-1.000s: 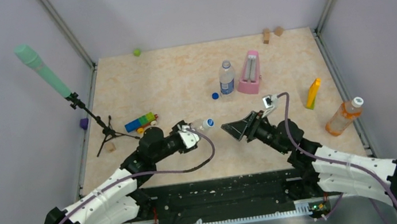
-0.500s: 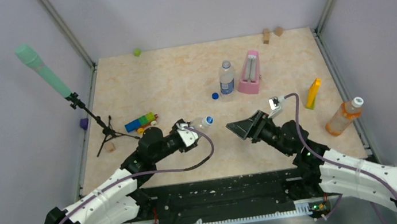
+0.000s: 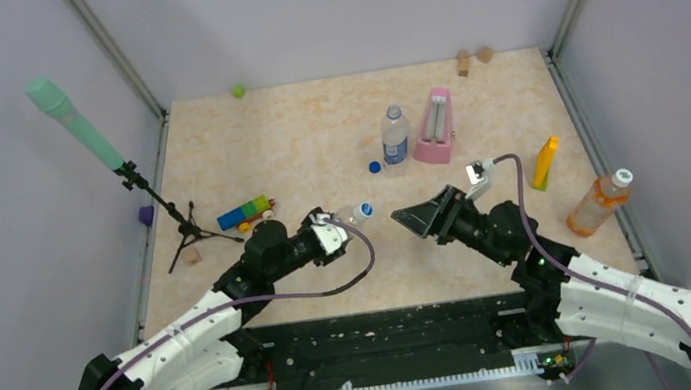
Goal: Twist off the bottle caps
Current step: Unscrew the bottle cap from the plastic bottle.
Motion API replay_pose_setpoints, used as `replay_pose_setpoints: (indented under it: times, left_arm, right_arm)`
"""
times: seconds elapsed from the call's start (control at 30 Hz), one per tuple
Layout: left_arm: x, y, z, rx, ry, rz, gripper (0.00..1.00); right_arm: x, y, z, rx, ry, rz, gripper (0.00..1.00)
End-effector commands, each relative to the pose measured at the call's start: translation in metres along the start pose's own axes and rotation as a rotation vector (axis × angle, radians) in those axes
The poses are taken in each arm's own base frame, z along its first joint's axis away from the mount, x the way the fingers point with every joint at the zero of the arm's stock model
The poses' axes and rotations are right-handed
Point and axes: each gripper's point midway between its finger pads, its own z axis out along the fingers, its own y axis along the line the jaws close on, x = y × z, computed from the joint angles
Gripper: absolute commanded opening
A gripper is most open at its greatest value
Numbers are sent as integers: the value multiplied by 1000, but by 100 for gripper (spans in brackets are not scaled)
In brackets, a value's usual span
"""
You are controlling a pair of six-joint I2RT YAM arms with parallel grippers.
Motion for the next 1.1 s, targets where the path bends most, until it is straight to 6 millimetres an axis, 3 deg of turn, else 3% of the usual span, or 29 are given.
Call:
replay_pose_setpoints:
  times: [0.0, 0.17, 0.33, 0.5, 0.67, 0.77, 1.07]
  left_arm:
    - [-16, 7, 0, -29, -58, 15, 0]
    - [-24, 9, 0, -11, -53, 36, 0]
    - [-27, 12, -5, -19, -45, 55, 0]
    - [-16, 17, -10, -34, 28, 83, 0]
    - [-5, 18, -8, -22, 92, 116, 0]
    - [-2, 18, -3, -4, 112, 127, 0]
    - [6, 27, 9, -22, 159, 146, 0]
  right_arm:
    - [-5, 27, 4, -19, 37, -1, 71]
    - [-2, 34, 11, -7, 77, -4, 71]
    - [-5, 55, 15, -98, 64, 48, 70]
    - [-11, 60, 33, -68, 52, 17, 67]
    - [-3, 66, 55, -40, 119, -17, 66]
    - [-2, 62, 63, -31, 119, -8, 54]
    - [16, 38, 73, 39, 216, 4, 49]
